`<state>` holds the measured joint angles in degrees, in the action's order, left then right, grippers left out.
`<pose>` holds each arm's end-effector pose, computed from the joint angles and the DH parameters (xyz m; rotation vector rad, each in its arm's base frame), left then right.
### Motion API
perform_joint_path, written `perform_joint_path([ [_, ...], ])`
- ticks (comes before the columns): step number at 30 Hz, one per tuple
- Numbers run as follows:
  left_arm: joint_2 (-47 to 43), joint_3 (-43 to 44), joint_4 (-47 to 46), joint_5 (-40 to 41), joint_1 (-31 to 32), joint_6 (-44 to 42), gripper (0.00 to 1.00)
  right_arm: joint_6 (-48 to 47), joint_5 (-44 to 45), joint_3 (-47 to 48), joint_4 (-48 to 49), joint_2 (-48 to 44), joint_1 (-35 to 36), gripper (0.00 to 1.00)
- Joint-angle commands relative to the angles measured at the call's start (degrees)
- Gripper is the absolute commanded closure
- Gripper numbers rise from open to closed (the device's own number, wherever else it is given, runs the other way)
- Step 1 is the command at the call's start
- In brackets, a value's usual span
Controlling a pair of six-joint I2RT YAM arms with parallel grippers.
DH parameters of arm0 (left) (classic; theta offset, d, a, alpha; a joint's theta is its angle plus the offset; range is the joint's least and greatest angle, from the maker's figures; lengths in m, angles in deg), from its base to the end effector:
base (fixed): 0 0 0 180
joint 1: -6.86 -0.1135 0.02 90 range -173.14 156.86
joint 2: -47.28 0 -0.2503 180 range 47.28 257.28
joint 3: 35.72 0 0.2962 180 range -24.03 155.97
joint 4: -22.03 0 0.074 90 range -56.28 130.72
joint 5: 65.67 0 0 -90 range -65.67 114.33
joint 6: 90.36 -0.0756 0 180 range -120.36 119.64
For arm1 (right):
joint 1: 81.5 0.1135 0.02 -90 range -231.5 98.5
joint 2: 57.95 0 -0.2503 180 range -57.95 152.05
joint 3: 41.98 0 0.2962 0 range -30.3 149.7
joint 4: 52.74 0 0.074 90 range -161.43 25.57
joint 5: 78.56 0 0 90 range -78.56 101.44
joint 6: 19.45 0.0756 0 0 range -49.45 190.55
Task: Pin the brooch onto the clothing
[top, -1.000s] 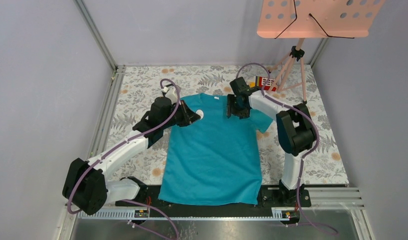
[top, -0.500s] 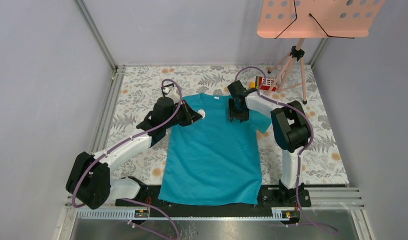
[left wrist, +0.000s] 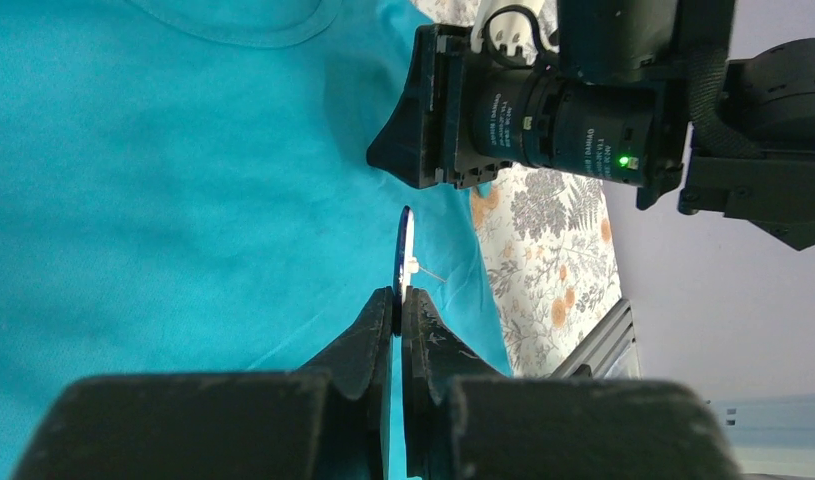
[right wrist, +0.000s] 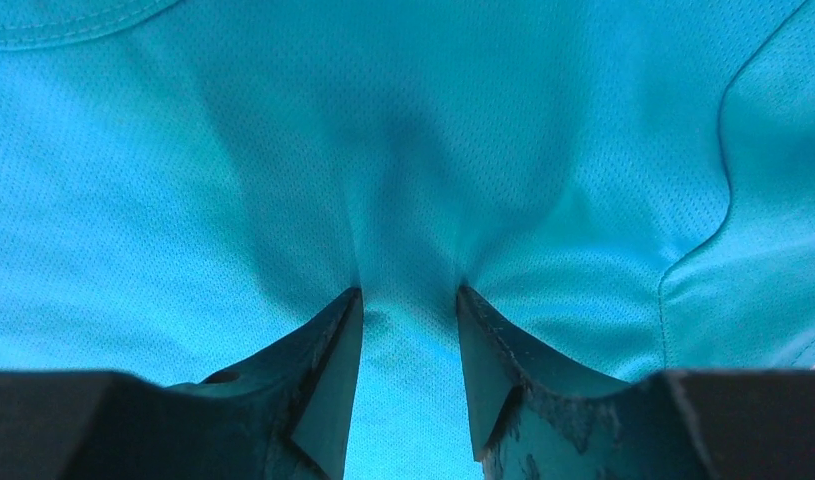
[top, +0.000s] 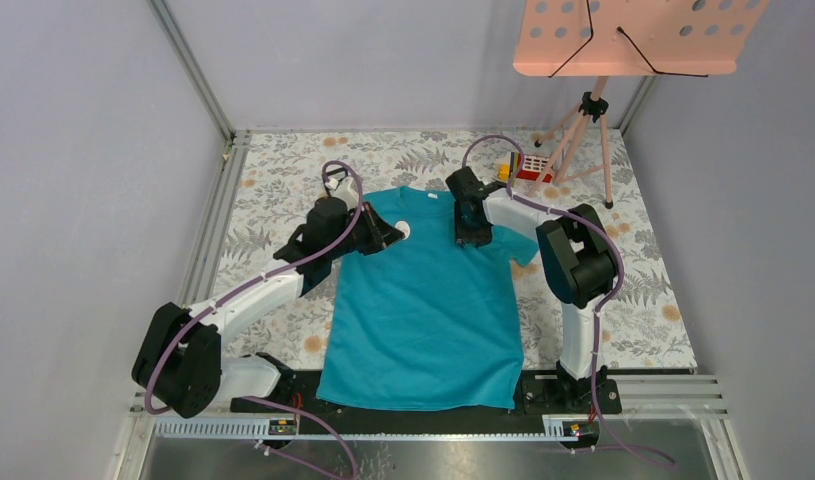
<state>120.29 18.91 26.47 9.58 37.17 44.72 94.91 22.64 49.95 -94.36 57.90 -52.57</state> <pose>0.3041 -0.2001 0.2024 -0.0918 2.1266 -1.0785 0.4108 0.2103 0.0838 -0.0498 2.6744 0.0256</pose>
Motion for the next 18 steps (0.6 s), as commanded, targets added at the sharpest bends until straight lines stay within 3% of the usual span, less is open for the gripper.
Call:
perform_joint_path([
  [1, -2.11, -0.97, -2.61, 0.24, -0.42, -0.12, 1.0, 2.52, -0.98, -2.38, -1.86, 0.31, 1.66, 0.55],
  [14, 1.06, -0.9, -4.06, 0.61, -0.42, -0.55, 1.0, 1.22, 2.5, -0.04, -3.65, -1.61, 1.58, 0.75],
  [18, 2.65, -0.67, -4.85, 1.54, -0.12, -0.58, 1.0, 0.53, 2.56, 1.04, -3.76, -1.43, 1.57, 0.91],
])
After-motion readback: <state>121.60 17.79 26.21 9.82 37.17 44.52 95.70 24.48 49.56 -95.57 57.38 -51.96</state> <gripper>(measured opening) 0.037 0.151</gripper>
